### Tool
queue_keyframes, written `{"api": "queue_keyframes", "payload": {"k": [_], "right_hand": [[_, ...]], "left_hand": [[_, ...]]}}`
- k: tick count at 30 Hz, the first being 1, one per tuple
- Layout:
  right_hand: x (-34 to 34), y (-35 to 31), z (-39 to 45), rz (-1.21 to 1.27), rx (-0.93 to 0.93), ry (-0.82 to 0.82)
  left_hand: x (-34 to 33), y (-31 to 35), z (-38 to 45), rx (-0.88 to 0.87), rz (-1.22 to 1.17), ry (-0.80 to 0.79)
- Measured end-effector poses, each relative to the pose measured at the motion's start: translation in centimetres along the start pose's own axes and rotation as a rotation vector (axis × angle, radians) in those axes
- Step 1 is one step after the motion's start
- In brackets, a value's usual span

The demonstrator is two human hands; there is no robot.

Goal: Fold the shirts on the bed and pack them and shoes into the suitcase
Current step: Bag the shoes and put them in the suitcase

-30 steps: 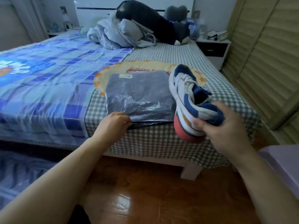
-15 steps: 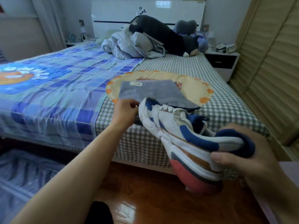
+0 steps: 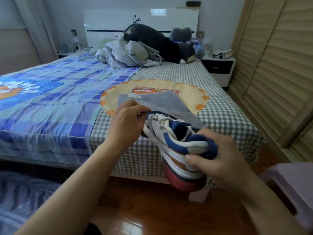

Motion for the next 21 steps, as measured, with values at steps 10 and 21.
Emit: {"api": "queue_keyframes", "payload": {"k": [10,21], "right_hand": [[-4.2,3.0,5.3,-0.473,0.133,0.105],[-4.2,6.4,11.1,-0.796,0.025,0.288]], "left_hand": [[1.7,2.0,-0.1,-0.03,-0.037,0.113],[1.6,-1.5,-0.2,-0.022,0.184,0.2]]}}
Point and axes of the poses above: each hand's wrist, its own z-axis towards the middle knuckle, its own x-axis out of the back of the hand, y = z × x, the point moved 9 cm from there along z, towards the middle knuckle, and after that the axes turned 9 degrees about x, right-handed, at the moved point
